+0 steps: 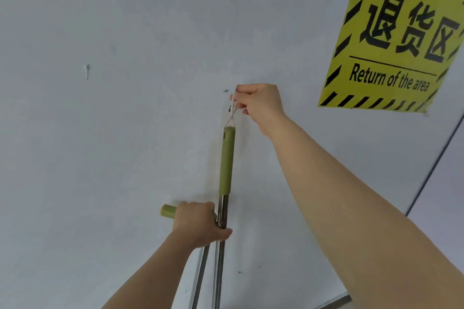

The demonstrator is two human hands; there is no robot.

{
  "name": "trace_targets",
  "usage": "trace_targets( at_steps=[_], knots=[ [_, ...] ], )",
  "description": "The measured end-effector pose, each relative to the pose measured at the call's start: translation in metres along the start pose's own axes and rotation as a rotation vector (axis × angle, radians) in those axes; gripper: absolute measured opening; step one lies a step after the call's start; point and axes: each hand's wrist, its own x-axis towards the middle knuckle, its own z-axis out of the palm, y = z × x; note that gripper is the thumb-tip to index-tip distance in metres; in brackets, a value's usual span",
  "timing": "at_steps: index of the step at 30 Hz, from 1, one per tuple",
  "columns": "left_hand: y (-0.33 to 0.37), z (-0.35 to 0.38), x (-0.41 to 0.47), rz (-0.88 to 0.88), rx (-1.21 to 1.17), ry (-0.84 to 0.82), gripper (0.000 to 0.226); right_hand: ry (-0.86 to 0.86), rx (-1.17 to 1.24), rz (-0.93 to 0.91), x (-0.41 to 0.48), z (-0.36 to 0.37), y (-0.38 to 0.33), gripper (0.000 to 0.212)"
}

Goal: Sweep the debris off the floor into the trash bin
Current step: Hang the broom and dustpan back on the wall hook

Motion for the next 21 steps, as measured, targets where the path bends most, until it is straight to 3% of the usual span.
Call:
trace_targets(
  at_steps=[6,10,21],
  knots=[
    [0.0,-0.004,0.004,-0.101,0.018,0.043,0.048,0.128,-0.322,-0.247,0.021,0.026,0.009,0.024],
    [0.0,-0.001,0.005,-0.126,0.043,0.031,0.049,0.188,-0.387,-0.349,0.023,0.026,0.01,0.029],
    [-0.009,0.009,0.006,-0.173,0.04,0.026,0.048,0.187,-0.432,-0.324,0.024,0.032,0.005,0.018]
  ],
)
